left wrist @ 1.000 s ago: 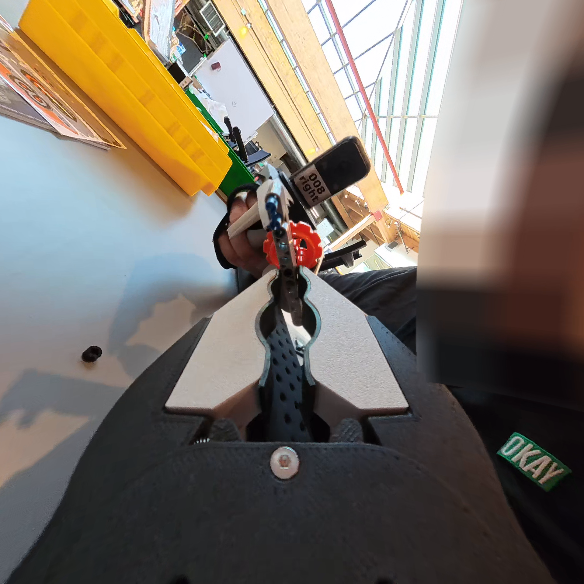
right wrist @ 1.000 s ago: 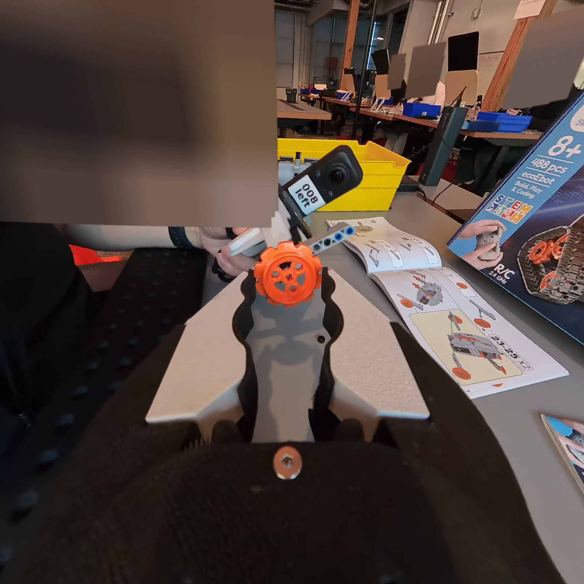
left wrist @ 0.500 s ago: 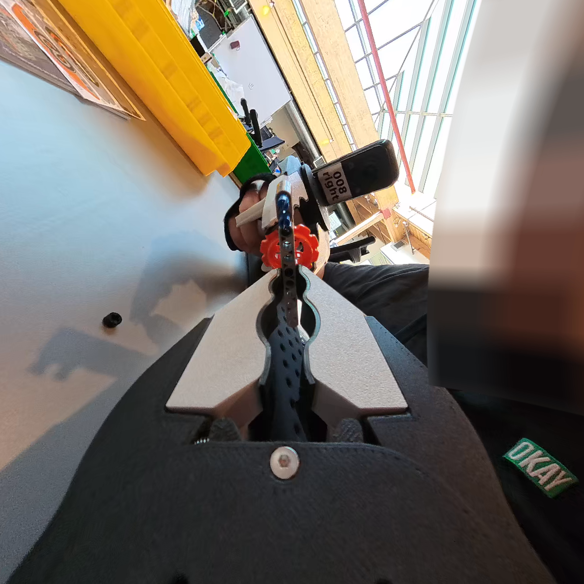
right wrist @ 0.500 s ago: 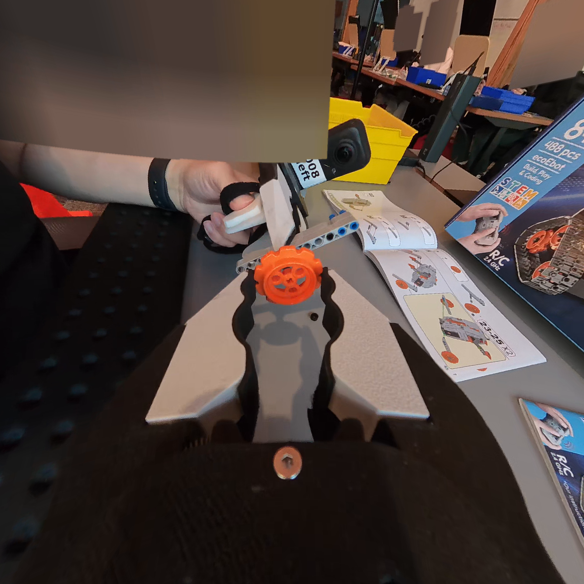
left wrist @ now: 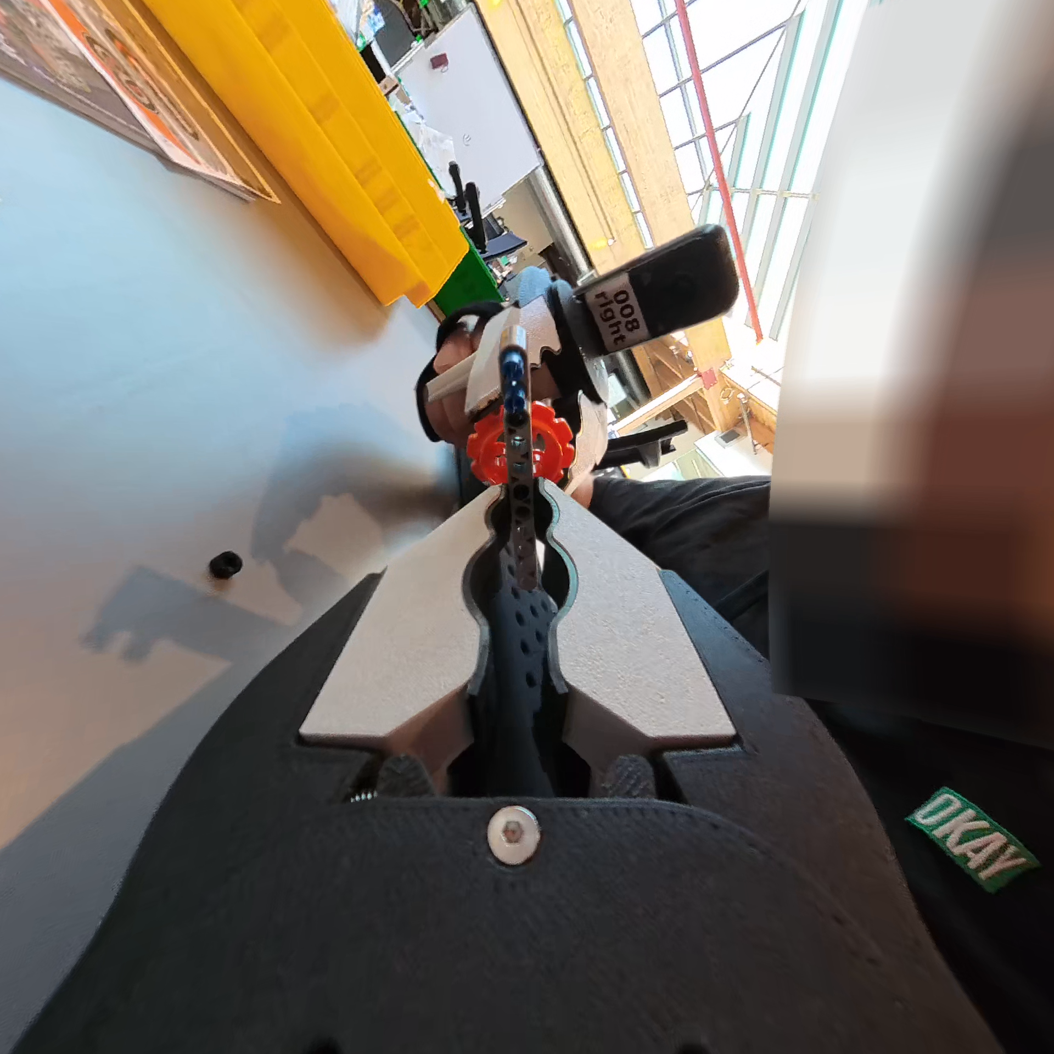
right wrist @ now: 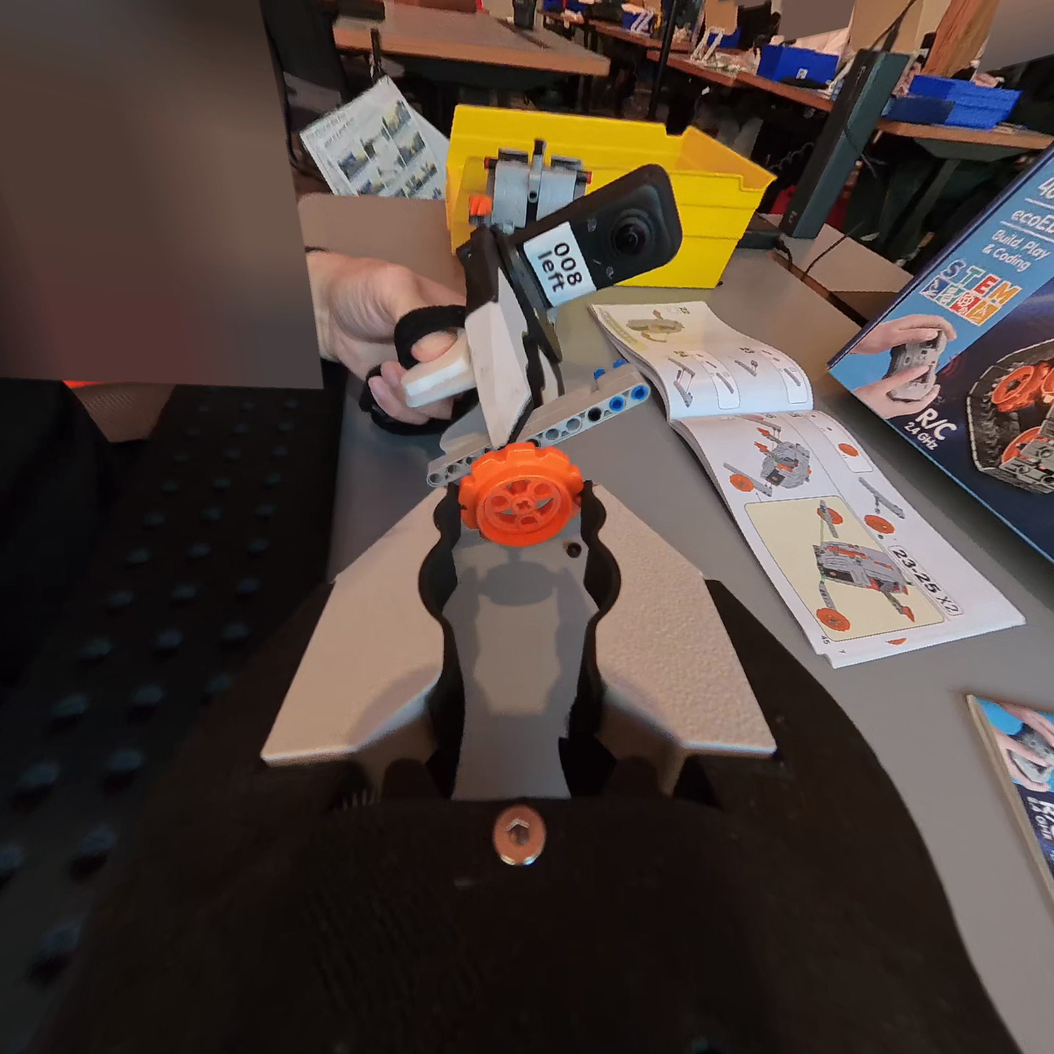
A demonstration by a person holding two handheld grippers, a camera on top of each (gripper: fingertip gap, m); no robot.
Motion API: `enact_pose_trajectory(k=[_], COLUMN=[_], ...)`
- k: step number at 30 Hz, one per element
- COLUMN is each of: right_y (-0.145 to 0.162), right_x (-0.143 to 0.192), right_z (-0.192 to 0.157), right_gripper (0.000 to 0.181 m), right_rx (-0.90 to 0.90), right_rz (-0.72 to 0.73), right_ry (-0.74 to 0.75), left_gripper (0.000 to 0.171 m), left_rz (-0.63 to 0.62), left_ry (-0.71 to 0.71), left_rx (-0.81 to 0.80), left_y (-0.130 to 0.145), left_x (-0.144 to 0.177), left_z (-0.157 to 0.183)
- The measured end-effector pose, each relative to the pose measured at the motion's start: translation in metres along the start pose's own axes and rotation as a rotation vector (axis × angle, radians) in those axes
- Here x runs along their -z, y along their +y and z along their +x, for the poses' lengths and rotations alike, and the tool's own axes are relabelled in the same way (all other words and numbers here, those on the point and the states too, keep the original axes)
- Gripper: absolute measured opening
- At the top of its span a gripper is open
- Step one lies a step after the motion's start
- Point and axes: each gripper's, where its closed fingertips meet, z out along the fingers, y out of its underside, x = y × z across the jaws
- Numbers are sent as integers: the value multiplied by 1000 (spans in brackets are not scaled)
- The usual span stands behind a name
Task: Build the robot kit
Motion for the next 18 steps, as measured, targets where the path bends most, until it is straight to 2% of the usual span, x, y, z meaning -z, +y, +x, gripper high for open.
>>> enact_pose_trajectory(k=[4,8,14,18], right_y=[-1,-14,-20,-16], right_x=[9,16,18,16], right_z=[6,0,-1,-5], right_gripper=[45,36,23,22], right_rx=[-12,-51,1,-4], right_rz=[6,88,123,105], right_ry=[5,-64,-50,-71], left_gripper=[6,6,6,6], left_rz=[30,47,31,26], left_ry=[30,43,68,69], left_rx=[5,6,23,29], left_y=[-5,-7,-4,-3], left_x=[4,7,3,3], left_z=[5,7,10,9])
